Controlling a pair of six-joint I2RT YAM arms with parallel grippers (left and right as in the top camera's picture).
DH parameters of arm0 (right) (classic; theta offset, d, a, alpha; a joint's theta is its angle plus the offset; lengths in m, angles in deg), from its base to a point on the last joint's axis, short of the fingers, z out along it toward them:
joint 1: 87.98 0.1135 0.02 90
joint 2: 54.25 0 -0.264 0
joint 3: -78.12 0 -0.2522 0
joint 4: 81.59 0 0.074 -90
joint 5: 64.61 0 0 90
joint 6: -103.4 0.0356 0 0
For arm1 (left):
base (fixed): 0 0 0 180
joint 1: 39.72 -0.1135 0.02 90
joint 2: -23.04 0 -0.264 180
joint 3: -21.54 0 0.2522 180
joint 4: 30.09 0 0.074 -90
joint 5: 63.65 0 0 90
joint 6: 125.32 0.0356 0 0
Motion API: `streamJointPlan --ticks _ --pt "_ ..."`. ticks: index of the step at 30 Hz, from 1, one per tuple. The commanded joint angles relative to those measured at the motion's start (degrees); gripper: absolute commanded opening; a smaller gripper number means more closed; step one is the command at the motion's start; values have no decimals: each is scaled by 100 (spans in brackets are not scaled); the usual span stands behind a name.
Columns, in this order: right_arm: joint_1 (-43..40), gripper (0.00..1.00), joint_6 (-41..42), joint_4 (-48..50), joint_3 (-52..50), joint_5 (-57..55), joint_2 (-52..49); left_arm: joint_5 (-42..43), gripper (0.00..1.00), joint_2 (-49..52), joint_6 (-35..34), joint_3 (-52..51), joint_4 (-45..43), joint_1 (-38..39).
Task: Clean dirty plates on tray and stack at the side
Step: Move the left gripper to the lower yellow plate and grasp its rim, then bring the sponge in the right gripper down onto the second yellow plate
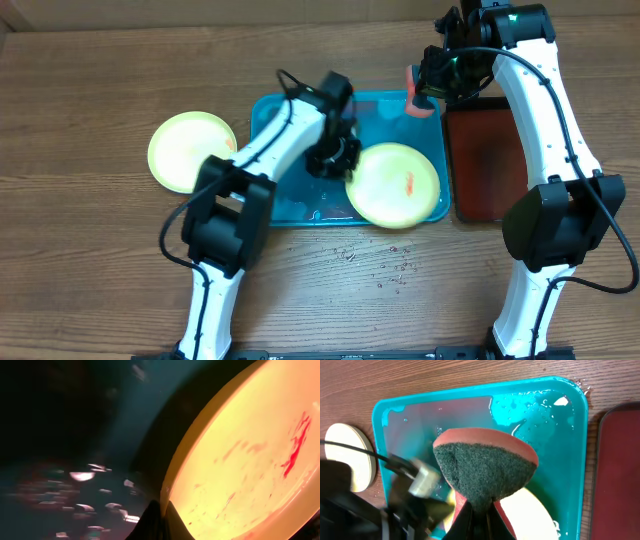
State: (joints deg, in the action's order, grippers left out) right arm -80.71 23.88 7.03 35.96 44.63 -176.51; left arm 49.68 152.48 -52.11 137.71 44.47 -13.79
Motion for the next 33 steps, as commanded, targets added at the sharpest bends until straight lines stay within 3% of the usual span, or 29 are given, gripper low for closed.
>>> streamJointPlan --ticks 1,9,30,33 --pt "22 4 -2 17 44 9 42 -332 4 15 11 201 -74 -470" --pt "22 4 0 57 39 9 42 -590 4 17 22 190 -96 -986" --pt "216 4 354 105 -37 -46 -131 -542 4 20 -162 184 -282 -1027" --pt "356 4 752 22 -90 -496 -131 -595 4 22 -212 184 -328 -1027"
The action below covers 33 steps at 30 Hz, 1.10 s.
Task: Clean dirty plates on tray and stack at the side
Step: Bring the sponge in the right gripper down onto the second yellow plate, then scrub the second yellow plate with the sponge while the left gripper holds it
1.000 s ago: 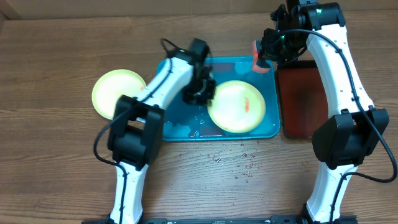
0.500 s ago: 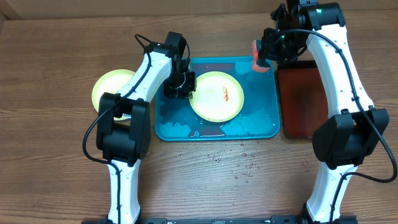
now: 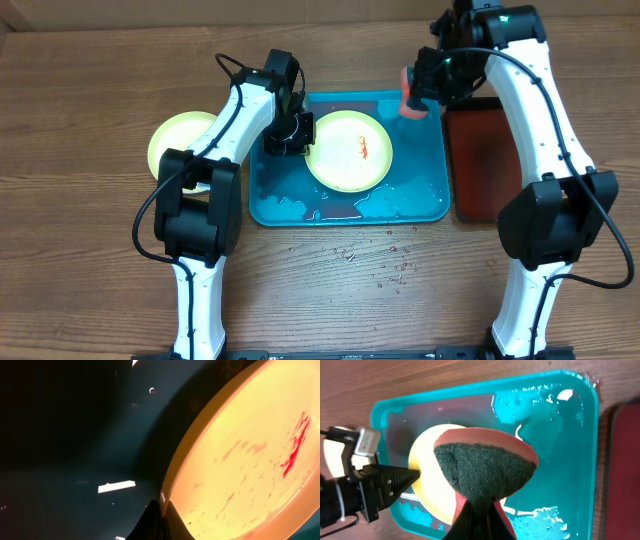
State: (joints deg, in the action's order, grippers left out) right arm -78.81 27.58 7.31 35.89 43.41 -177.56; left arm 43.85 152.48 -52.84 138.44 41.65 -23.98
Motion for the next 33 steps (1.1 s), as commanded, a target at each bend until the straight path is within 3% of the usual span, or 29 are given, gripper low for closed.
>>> streamJointPlan --ticks 1,15,25,33 --pt "227 4 439 7 -138 -505 -26 -13 4 22 -175 111 -57 -9" --pt "1198 4 667 1421 -1775 -649 -26 57 4 63 -28 46 103 -9" --pt "1209 4 660 2496 -2964 -1021 -26 238 4 63 155 46 205 -9" --pt "1311 4 533 3075 -3204 -946 -59 409 4 63 278 46 295 9"
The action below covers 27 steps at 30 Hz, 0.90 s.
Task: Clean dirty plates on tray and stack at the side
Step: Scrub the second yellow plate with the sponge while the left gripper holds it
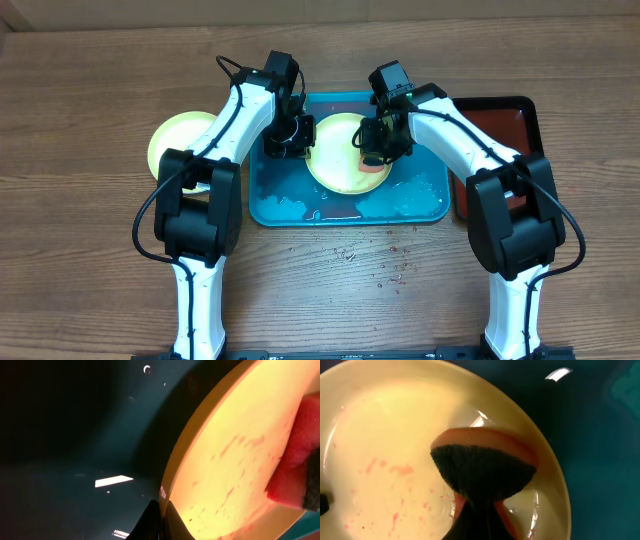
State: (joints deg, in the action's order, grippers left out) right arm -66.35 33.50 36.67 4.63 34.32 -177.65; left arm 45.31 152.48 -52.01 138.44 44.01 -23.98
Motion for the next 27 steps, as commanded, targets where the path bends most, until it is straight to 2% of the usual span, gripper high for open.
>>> streamJointPlan --ticks 1,9,15,20,27 --pt "98 4 -59 184 -79 39 -85 321 4 63 262 46 79 9" --pt "291 4 -87 407 -76 2186 -691 505 4 63 365 46 122 7" --pt "354 4 -389 33 131 2944 -702 555 4 63 363 46 114 2" --pt "306 4 -822 -953 645 2664 -702 549 4 63 363 46 114 0" --pt "258 4 -837 -2149 1217 501 -702 483 4 63 363 46 118 -9"
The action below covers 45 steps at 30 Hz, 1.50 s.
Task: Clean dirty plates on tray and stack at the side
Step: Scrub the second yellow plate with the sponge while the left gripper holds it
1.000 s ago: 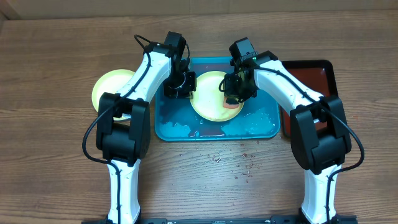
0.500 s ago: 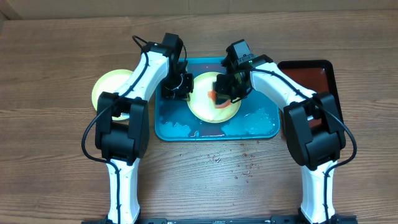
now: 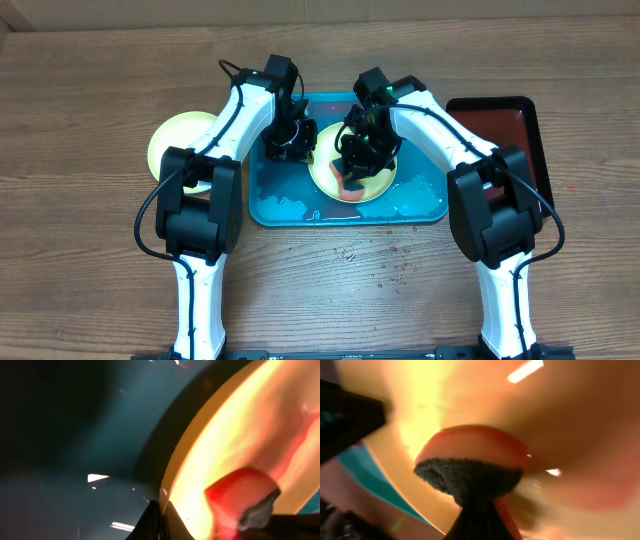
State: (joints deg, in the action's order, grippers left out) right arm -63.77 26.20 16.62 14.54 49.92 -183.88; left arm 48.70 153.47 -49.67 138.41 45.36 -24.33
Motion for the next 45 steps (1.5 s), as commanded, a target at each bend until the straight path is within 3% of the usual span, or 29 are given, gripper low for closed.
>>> streamJointPlan --ticks 1,9,16,20,28,38,45 --pt "-9 4 -105 -256 269 -1377 -79 133 4 -35 131 48 -13 26" --pt "-103 4 245 -52 297 -2712 -79 125 4 -35 223 48 66 26" --pt "-22 4 553 1296 280 -2634 -205 127 4 -35 330 48 179 26" --pt "94 4 566 1617 271 -1908 -391 151 4 -35 352 48 214 26" --pt "426 4 479 2028 271 706 -544 168 4 -35 337 48 212 26" --pt "343 4 503 1596 271 955 -544 162 4 -35 256 48 195 26" --pt "-249 4 476 852 286 -417 -542 142 4 -35 258 48 208 26"
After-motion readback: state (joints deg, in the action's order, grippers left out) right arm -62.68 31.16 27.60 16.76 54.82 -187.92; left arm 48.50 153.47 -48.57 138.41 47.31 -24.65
